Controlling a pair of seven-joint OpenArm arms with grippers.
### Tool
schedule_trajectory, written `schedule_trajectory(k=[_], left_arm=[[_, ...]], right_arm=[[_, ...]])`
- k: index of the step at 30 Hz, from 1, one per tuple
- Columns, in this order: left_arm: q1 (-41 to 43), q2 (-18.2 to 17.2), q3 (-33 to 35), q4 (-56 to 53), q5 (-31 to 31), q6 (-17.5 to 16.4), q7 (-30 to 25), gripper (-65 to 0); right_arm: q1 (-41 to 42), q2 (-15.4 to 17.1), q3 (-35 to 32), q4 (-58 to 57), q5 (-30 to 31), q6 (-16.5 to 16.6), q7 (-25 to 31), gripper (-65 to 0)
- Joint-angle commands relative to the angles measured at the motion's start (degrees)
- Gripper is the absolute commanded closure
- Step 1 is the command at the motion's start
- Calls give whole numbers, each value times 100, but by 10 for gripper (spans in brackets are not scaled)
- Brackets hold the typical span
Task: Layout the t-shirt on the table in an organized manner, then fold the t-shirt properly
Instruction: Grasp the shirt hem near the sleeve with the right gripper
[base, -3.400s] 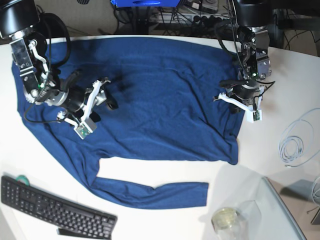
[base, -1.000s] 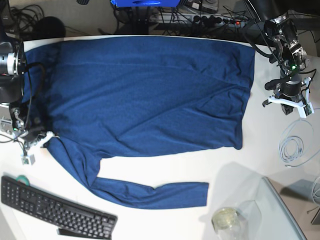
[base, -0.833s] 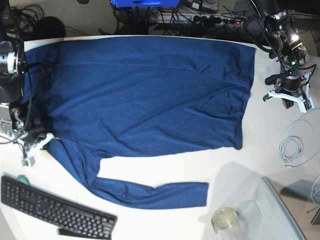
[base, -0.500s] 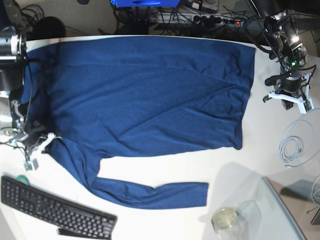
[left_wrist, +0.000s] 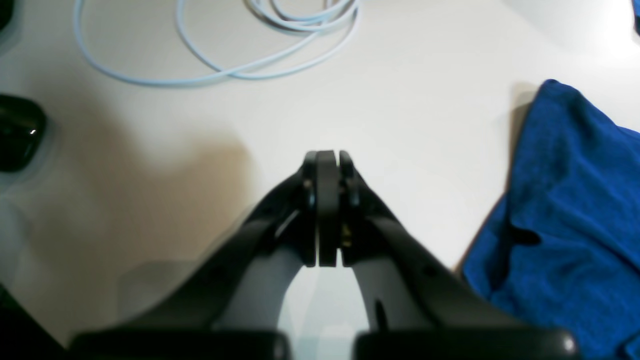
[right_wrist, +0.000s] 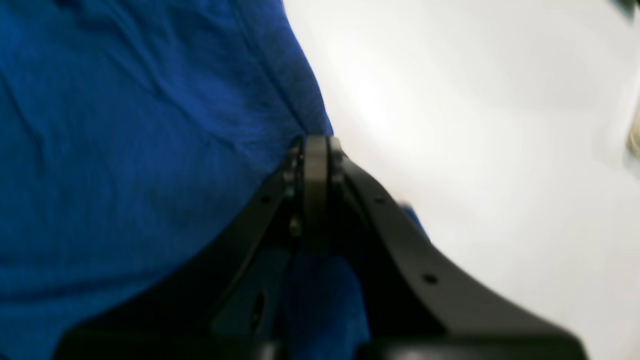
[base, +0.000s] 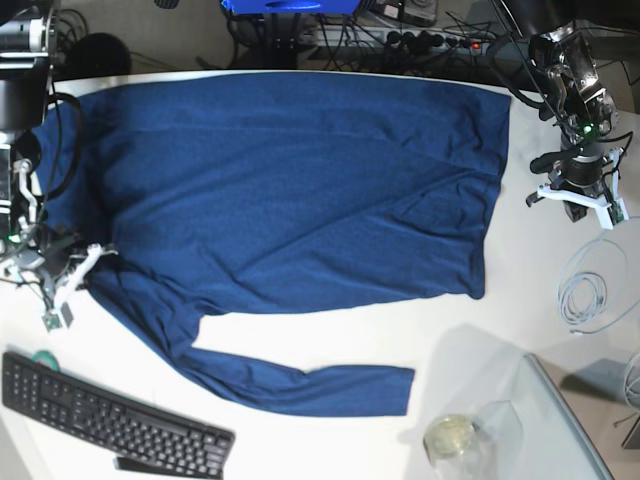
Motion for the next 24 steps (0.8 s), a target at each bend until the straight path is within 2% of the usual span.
schedule_trajectory(k=[1, 7, 10, 12, 16, 18, 21, 24], left_arm=[[-52, -88, 3, 38, -17, -1, -136, 0], [-210, -88, 12, -278, -17, -1, -136, 0], [-227, -88, 12, -340, -26, -1, -136, 0], [-236, -88, 12, -340, -26, -1, -136, 0], [-236, -97, 12, -340, 9, -1, -136, 0], [-236, -97, -6, -340, 9, -1, -136, 0], [-236, -168, 3, -340, -17, -1, -136, 0], [-236, -185, -6, -340, -26, -1, -136, 0]], right_arm=[[63, 56, 20, 202, 38, 6, -38, 0], [-210, -103, 47, 325, 47, 6, -443, -2], [-236, -217, 47, 334, 47, 6, -812, -18], [-210, -243, 55, 404, 47, 6, -1014, -90], [-166, -261, 178, 685, 47, -2, -1005, -311], [19, -270, 222, 712, 47, -2, -1005, -392], [546, -358, 205, 290, 38, -2, -838, -396], [1232, -366, 196, -827, 30, 33, -619, -398]])
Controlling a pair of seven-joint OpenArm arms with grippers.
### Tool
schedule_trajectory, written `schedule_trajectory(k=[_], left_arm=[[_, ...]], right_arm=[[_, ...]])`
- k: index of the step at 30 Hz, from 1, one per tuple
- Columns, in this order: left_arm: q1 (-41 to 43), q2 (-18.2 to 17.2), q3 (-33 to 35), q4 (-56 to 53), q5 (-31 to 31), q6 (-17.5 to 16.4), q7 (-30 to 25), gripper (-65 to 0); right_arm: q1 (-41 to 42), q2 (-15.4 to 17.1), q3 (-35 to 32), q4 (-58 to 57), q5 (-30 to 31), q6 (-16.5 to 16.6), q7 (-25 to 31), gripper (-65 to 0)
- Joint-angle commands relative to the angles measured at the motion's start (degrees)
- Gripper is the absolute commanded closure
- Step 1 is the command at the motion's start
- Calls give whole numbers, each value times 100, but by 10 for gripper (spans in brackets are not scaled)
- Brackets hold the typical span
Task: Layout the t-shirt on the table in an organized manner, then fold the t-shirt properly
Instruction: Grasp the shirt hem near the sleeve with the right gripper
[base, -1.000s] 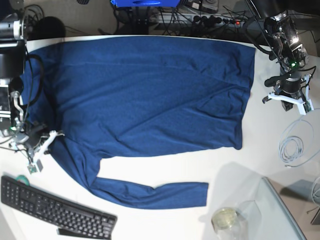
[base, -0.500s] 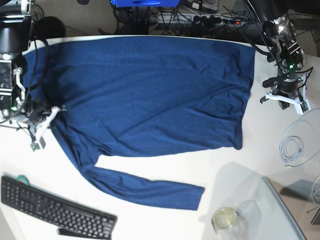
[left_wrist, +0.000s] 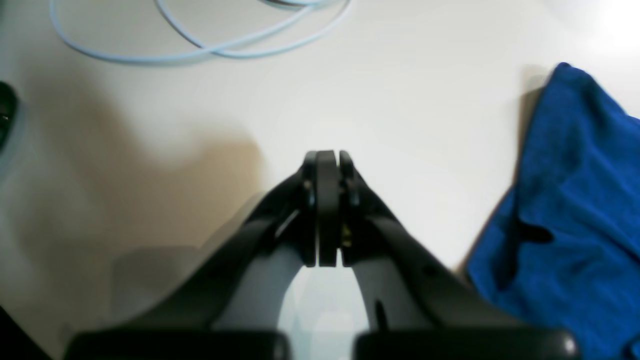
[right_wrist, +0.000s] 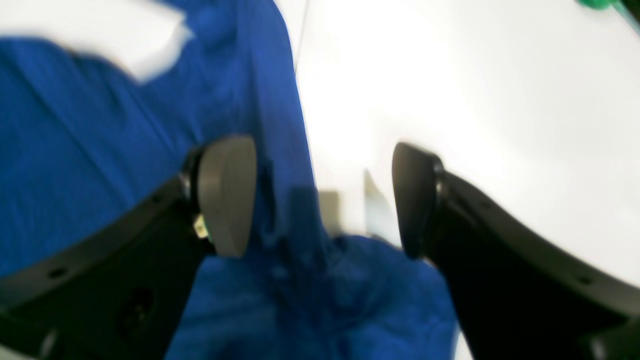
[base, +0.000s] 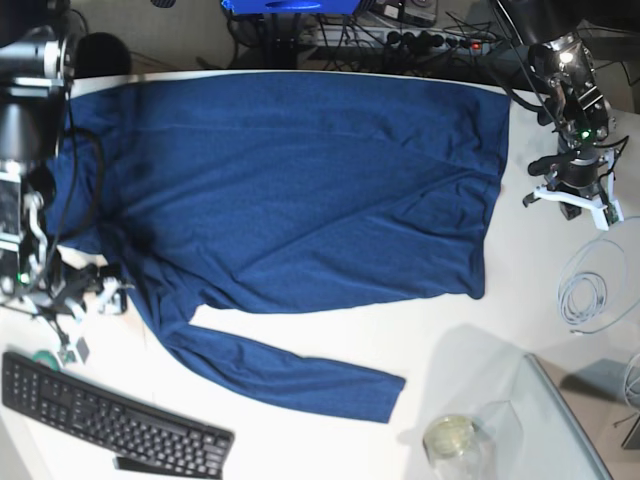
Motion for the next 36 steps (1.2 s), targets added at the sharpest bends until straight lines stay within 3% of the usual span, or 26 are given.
schedule_trajectory(k=[1, 4, 9, 30, 33, 36], left_arm=[[-37, -69, -19, 91, -28, -10, -109, 0], [-28, -69, -28, 91, -28, -10, -109, 0], [-11, -96, -28, 82, -28, -10, -109, 0], [15, -96, -37, 82, -28, -10, -118, 0], [24, -96, -37, 82, -28, -10, -118, 0], [24, -96, -37, 82, -28, -10, -118, 0]], right_arm=[[311, 112, 30, -300, 3, 20, 88, -398], [785, 112, 30, -1302, 3, 90, 325, -404], [1031, 112, 30, -1882, 3, 283, 492, -404], [935, -108, 30, -1917, 3, 283, 501, -393], [900, -99, 21, -1917, 3, 283, 501, -315], [856, -90, 30, -1917, 3, 283, 501, -156]])
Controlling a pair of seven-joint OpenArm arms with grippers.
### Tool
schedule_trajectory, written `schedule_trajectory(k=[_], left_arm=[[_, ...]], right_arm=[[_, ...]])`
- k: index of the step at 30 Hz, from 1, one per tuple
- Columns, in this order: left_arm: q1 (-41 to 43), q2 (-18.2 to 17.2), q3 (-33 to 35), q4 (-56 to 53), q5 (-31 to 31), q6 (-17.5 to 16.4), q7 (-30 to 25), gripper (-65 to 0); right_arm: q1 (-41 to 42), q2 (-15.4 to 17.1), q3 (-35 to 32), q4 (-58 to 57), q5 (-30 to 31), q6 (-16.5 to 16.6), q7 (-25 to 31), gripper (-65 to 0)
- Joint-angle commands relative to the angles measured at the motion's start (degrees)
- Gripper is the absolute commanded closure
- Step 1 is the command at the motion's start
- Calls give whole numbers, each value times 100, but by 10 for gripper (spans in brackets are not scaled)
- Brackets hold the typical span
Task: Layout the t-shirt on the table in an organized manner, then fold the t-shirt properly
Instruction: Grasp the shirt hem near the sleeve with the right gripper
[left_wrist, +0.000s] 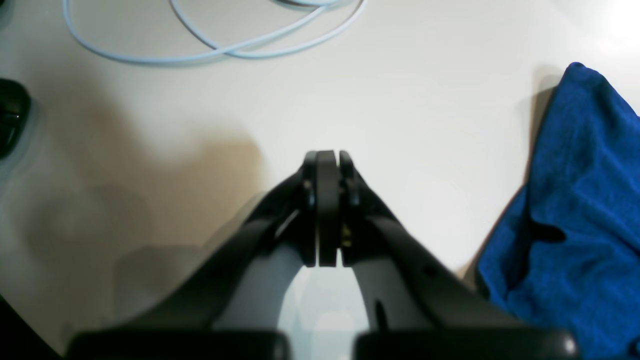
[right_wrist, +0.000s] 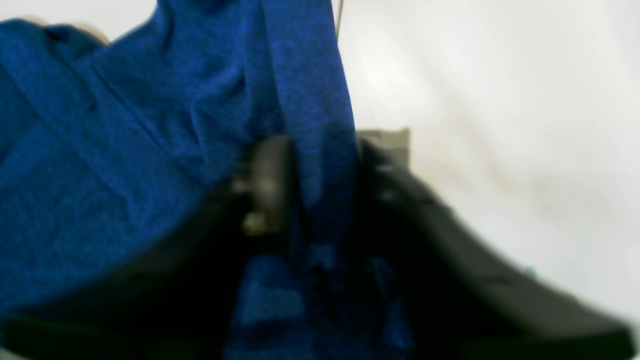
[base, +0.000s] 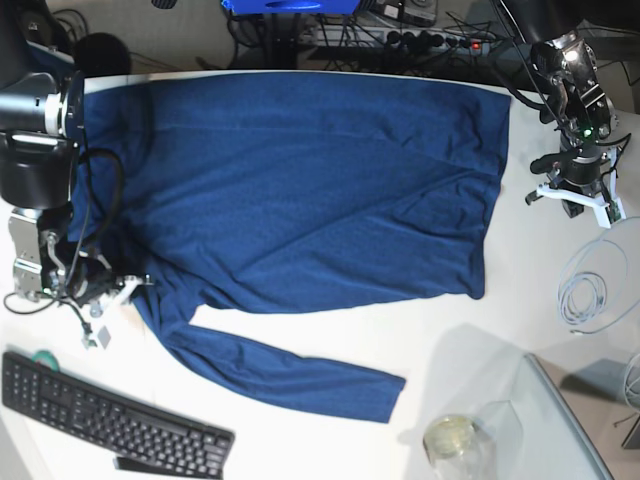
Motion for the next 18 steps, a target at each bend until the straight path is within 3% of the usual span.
schedule_trajectory(k=[1, 3, 9, 18], left_arm=[[-44, -96, -26, 84, -24, 3, -142, 0], [-44, -96, -26, 84, -15, 3, -142, 0], [-35, -96, -26, 84, 3, 3, -142, 0], [-61, -96, -26, 84, 20, 3, -142, 0]], right_arm=[[172, 78, 15, 76, 38, 47, 90, -89], [172, 78, 15, 76, 38, 47, 90, 0], [172, 78, 41, 199, 38, 47, 90, -2], [-259, 78, 15, 1790, 38, 47, -209, 0]])
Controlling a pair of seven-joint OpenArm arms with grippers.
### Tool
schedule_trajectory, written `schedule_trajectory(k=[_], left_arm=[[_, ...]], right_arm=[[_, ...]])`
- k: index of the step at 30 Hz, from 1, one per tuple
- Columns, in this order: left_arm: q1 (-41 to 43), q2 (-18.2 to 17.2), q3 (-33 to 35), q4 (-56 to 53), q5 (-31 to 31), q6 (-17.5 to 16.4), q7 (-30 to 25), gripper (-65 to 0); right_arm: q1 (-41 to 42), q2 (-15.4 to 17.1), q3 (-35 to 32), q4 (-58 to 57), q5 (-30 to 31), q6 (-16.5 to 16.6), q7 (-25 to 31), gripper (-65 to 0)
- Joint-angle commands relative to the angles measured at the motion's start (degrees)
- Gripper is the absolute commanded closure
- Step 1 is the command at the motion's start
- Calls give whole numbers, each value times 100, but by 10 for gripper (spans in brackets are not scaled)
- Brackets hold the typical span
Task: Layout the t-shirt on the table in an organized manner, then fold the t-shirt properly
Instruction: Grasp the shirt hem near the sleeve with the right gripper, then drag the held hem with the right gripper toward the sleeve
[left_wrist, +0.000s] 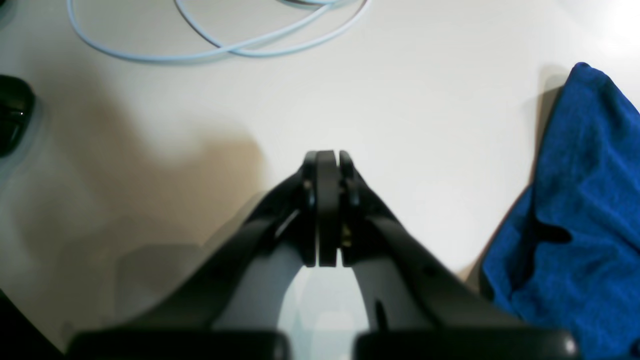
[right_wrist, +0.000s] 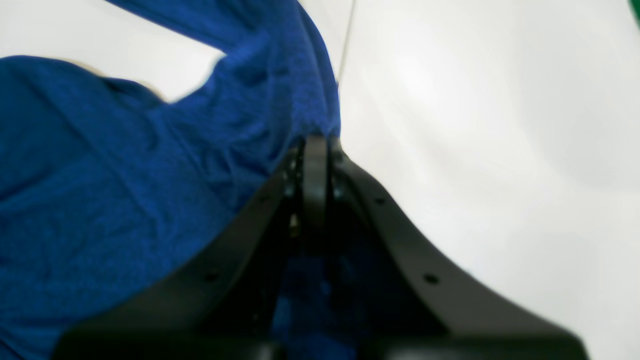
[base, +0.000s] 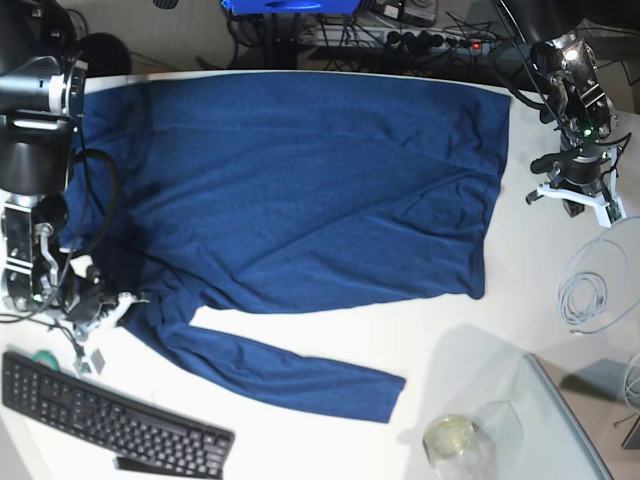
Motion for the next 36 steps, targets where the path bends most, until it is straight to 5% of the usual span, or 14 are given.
schedule_trajectory(k=[1, 16, 36], left_arm=[[-59, -98, -26, 93, 14, 3, -144, 0], [-85, -98, -17, 93, 14, 3, -144, 0], [-103, -98, -8, -188, 5, 3, -171, 0]], right_arm=[[112, 63, 15, 217, 40, 43, 5, 0], [-1084, -262, -258, 2204, 58, 175, -312, 0], [-1822, -324, -495, 1923, 58, 667, -250, -23]])
